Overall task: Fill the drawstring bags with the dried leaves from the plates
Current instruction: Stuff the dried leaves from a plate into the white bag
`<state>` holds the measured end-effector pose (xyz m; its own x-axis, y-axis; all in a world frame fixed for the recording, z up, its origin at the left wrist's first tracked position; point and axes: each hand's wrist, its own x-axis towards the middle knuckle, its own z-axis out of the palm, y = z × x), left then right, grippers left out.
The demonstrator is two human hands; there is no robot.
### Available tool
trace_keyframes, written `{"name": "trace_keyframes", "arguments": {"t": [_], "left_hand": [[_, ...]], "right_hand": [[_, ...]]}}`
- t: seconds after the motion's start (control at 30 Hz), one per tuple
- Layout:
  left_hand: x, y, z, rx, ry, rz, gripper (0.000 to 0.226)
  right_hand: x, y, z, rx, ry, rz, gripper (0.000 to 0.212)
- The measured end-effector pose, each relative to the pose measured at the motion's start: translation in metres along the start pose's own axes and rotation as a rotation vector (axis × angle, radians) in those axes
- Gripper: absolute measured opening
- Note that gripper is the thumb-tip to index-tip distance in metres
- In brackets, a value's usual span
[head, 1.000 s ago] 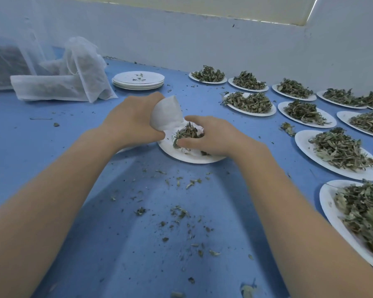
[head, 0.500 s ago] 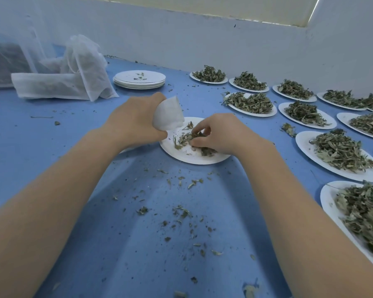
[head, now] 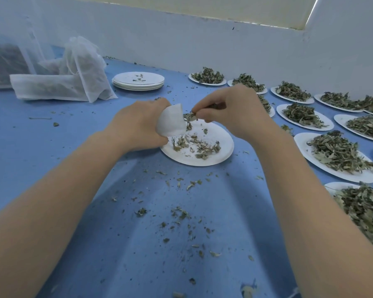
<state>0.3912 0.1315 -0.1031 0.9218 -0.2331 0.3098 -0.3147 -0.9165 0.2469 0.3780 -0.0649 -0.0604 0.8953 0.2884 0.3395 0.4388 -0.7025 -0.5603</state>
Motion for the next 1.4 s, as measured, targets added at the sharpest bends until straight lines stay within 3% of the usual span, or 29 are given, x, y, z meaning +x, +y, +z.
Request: {"name": "trace_keyframes", "arguments": {"t": [0.2, 0.27, 0.37, 0.47, 0.53, 0.67, 0.8, 0.97, 1.03, 1.13, 1.2, 1.3, 1.4], "left_hand": [[0.0, 0.012, 0.002, -0.12, 0.045, 0.032, 0.03], [-0.001, 0.015, 0.002, -0.216, 0.08, 0.007, 0.029], [-0.001, 0.015, 0.0, -0.305, 0.115, -0.021, 0.037], [0.0, 0.012, -0.002, -0.311, 0.118, -0.011, 0.033], [0.0, 0.011, -0.001, -0.319, 0.124, -0.003, 0.033], [-0.002, 0.013, -0.001, -0.357, 0.16, 0.012, 0.036], [-0.002, 0.013, 0.001, -0.327, 0.166, 0.033, 0.041], [-0.003, 0.014, 0.002, -0.344, 0.156, 0.013, 0.043], [-0.003, 0.013, 0.002, -0.346, 0.159, 0.011, 0.038], [-0.003, 0.016, 0.002, -0.383, 0.18, -0.005, 0.036], [-0.003, 0.017, 0.0, -0.4, 0.206, 0.01, 0.035], [-0.005, 0.013, -0.002, -0.382, 0.24, 0.064, 0.038], [-0.002, 0.012, 0.001, -0.359, 0.207, 0.057, 0.034]], "right_hand": [[0.001, -0.017, 0.015, 0.069, -0.03, -0.044, 0.016], [-0.001, -0.019, 0.015, 0.132, -0.117, -0.04, 0.017], [-0.003, -0.02, 0.008, 0.222, -0.294, -0.04, 0.03], [-0.003, -0.019, 0.004, 0.256, -0.344, -0.035, 0.046], [-0.004, -0.02, 0.007, 0.269, -0.282, -0.032, 0.04], [0.001, -0.019, 0.018, 0.233, -0.006, 0.008, 0.021], [0.004, -0.015, 0.025, 0.118, 0.06, 0.032, 0.017], [-0.001, -0.015, 0.014, 0.223, -0.152, 0.016, 0.02], [-0.002, -0.016, 0.011, 0.254, -0.152, 0.005, 0.023], [-0.001, -0.02, 0.014, 0.173, -0.145, -0.019, 0.022], [-0.002, -0.025, 0.018, 0.1, -0.248, -0.012, 0.019], [0.0, -0.027, 0.022, 0.08, -0.409, 0.015, 0.034], [0.003, -0.025, 0.014, 0.126, -0.436, 0.032, 0.025]]}}
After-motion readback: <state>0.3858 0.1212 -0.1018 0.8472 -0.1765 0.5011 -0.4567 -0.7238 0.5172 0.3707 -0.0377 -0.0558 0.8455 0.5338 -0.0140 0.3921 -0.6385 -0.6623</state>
